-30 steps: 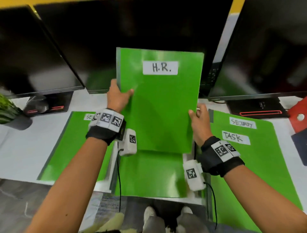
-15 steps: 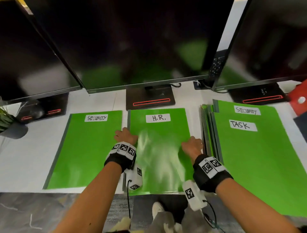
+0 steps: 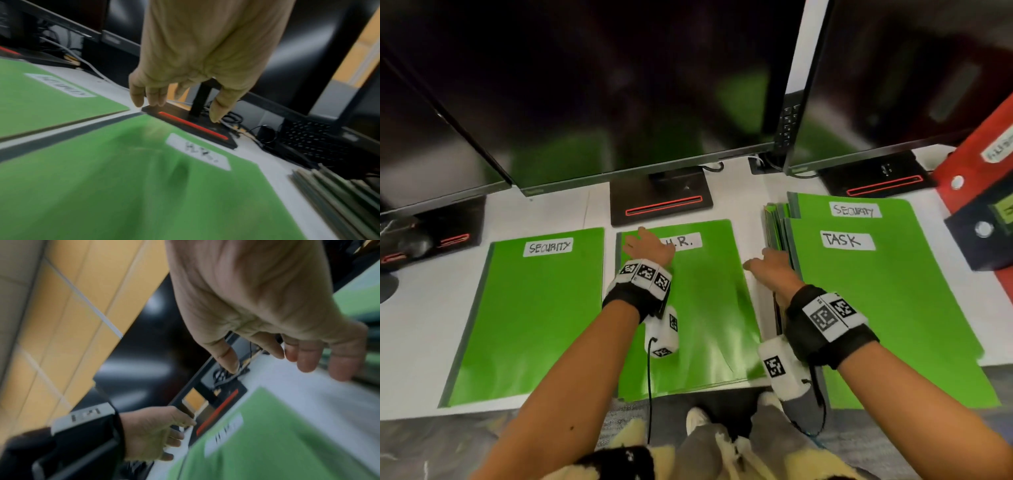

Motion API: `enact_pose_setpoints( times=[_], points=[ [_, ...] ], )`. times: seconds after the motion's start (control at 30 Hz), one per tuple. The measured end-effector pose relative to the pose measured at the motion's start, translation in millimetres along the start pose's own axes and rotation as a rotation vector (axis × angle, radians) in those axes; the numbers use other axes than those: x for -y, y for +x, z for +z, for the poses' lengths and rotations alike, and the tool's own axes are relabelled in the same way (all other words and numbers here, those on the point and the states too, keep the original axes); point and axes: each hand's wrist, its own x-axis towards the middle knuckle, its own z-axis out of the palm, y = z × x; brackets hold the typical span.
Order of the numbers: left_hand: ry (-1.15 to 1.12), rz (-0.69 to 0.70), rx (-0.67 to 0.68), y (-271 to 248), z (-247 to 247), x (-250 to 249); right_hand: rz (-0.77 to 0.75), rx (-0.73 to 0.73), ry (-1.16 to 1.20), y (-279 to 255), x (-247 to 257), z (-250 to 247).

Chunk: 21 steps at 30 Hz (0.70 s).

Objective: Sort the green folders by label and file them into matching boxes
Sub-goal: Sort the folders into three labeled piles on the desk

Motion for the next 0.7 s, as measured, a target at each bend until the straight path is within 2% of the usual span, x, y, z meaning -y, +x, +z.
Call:
enact_pose_setpoints(
  times=[0.13,0.23,0.33,0.47,0.57,0.7],
  points=[
    [-0.01,0.194,0.026,-19,7,-60,0.016,-0.028,0.311,-1,-7,-57],
    [0.043,0.328,0.059,-35,18,-101,0.038,-0.083,0.338,1,-19,-97],
    [0.065,0.423,0.118,-49,37,-138,0.032,-0.119,0.182,6,-43,-130],
    [0.14,0.481,0.167,-60,64,-175,-0.028,-0.035,-0.125,15,-79,-148],
    [0.188,0.483,0.184,-60,84,-195,-0.07,0.014,-0.225,27,-101,-147],
    [0.145,0.443,0.187,-50,104,-215,-0.179,-0.013,-0.413,36,-119,-136]
  ],
)
